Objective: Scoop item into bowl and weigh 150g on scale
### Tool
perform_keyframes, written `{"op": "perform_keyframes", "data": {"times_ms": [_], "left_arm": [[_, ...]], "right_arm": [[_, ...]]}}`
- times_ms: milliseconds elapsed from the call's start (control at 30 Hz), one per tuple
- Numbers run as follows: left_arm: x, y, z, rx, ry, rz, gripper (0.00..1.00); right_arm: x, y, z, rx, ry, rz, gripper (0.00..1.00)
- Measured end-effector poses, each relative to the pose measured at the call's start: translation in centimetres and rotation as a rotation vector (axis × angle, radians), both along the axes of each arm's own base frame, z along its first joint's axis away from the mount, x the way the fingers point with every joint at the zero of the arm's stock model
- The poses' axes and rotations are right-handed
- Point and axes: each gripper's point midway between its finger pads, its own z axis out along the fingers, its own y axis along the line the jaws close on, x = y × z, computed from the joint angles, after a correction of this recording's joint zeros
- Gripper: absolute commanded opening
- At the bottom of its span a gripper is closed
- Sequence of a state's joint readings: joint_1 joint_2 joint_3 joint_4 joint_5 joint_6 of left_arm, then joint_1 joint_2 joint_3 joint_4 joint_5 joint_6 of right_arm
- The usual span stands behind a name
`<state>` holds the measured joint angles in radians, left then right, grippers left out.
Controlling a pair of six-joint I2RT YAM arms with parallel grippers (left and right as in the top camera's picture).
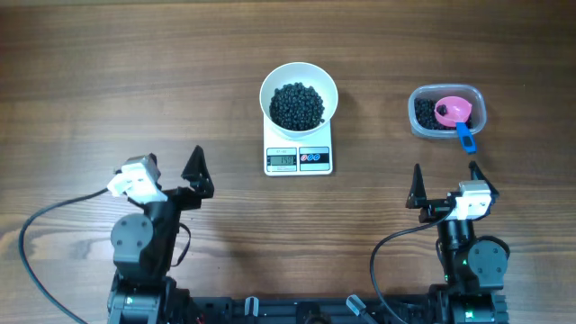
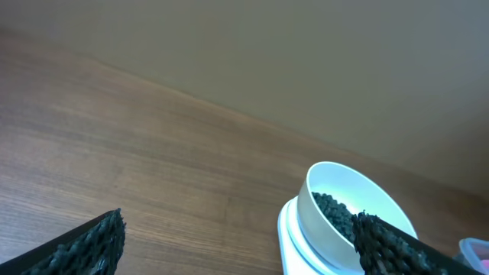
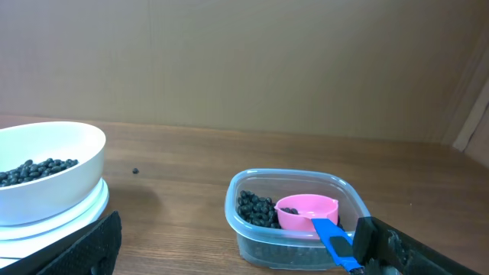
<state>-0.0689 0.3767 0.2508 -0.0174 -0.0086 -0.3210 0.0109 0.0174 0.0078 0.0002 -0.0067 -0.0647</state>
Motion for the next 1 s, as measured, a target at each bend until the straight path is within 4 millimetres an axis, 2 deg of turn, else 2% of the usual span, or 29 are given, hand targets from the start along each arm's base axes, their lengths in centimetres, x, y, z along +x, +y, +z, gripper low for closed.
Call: {"op": "perform_keyframes", "data": {"times_ms": [433, 1000], "left_arm": [[-1.3, 1.1, -0.8, -0.005, -0.101, 0.039, 1.0], [-1.3, 1.1, -2.3, -0.007, -0.151, 0.038, 1.0]], "right_arm": [[0.0, 0.0, 0.0, 0.0, 0.0, 0.0, 1.0], [0.0, 0.0, 0.0, 0.0, 0.0, 0.0, 1.0]]}}
